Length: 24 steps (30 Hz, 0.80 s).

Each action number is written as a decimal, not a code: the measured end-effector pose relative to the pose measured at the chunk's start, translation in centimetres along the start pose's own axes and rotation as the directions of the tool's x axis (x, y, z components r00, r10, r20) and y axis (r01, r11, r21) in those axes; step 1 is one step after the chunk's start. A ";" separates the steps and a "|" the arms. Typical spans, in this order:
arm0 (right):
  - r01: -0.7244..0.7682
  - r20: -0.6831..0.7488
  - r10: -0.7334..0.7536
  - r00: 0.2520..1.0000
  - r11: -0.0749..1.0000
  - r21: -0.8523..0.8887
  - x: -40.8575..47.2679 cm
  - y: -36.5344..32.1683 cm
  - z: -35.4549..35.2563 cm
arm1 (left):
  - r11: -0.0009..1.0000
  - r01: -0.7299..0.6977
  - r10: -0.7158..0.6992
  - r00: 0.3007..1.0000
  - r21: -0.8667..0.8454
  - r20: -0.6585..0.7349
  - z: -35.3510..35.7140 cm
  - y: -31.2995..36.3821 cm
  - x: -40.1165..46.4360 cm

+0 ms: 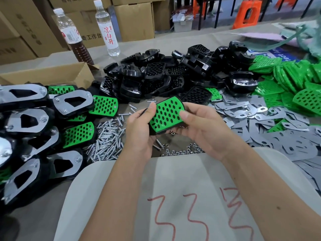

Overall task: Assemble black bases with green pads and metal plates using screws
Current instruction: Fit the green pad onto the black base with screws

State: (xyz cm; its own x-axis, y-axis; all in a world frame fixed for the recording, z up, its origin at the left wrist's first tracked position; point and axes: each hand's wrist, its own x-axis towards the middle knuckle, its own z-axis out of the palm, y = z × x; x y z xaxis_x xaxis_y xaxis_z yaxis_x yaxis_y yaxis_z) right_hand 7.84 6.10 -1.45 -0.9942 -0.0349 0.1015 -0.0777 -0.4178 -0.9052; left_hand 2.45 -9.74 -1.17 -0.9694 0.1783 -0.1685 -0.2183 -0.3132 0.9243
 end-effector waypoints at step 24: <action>0.129 -0.104 -0.119 0.987 0.988 0.091 -0.1 0.5 0.9 | 0.995 0.050 -0.051 0.999 -0.090 -0.010 -0.1 0.9 0.3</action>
State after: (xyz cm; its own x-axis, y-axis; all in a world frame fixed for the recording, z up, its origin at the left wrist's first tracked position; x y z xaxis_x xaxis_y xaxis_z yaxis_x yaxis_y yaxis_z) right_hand 8.01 5.08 -1.56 -0.9801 0.1095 0.1656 -0.1983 -0.4993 -0.8435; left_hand 1.97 -10.06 -0.40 -0.9580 0.1849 -0.2190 -0.2758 -0.3867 0.8800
